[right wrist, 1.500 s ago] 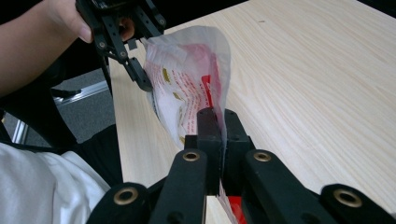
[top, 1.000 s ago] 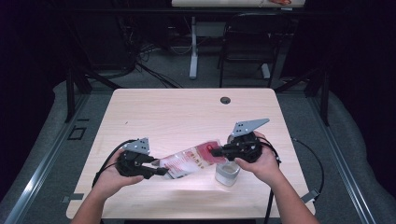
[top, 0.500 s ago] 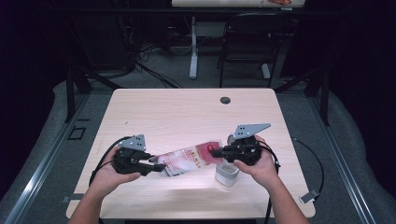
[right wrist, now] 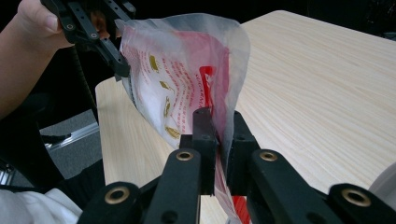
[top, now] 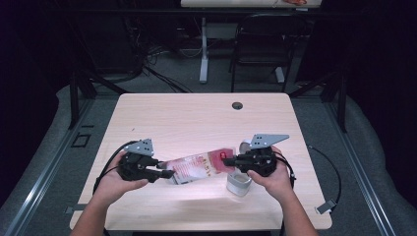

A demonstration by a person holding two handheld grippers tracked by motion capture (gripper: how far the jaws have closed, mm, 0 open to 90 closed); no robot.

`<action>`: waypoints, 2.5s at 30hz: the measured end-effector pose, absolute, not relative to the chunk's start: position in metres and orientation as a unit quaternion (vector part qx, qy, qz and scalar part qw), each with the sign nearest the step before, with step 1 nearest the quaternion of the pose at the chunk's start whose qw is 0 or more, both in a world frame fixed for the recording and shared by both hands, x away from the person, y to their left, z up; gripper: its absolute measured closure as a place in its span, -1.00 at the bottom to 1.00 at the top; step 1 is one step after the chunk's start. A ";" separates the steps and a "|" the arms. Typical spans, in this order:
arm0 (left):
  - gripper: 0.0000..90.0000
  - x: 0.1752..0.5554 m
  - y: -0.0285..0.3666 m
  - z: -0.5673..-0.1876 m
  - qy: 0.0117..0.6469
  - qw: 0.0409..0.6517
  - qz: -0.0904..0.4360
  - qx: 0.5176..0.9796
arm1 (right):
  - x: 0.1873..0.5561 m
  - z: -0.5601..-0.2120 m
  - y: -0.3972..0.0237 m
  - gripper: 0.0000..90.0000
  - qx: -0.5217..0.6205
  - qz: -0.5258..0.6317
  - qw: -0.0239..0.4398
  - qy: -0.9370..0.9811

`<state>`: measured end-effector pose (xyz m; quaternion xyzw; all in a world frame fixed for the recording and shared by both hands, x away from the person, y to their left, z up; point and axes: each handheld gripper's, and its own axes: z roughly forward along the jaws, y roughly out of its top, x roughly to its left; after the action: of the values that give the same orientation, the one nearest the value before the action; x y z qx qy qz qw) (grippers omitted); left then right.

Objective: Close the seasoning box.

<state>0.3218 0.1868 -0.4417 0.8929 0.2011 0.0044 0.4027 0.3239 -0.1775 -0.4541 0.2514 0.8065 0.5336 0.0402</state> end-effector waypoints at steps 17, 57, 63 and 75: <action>0.51 0.331 0.177 -0.420 0.200 0.369 -0.008 0.908 | 0.326 -0.458 -0.186 0.84 0.265 0.545 0.032 0.795; 0.53 0.337 0.157 -0.386 0.193 0.333 0.004 0.923 | 0.319 -0.454 -0.212 0.97 0.293 0.554 0.059 0.777; 0.53 0.336 0.154 -0.382 0.190 0.331 0.006 0.924 | 0.318 -0.454 -0.213 0.97 0.295 0.553 0.060 0.777; 0.53 0.337 0.150 -0.379 0.189 0.324 0.008 0.927 | 0.319 -0.456 -0.215 0.96 0.298 0.554 0.061 0.775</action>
<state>0.3372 0.1503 -0.3793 0.9271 0.1886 0.0079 0.3239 0.3188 -0.2151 -0.4556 0.2984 0.7751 0.5537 0.0605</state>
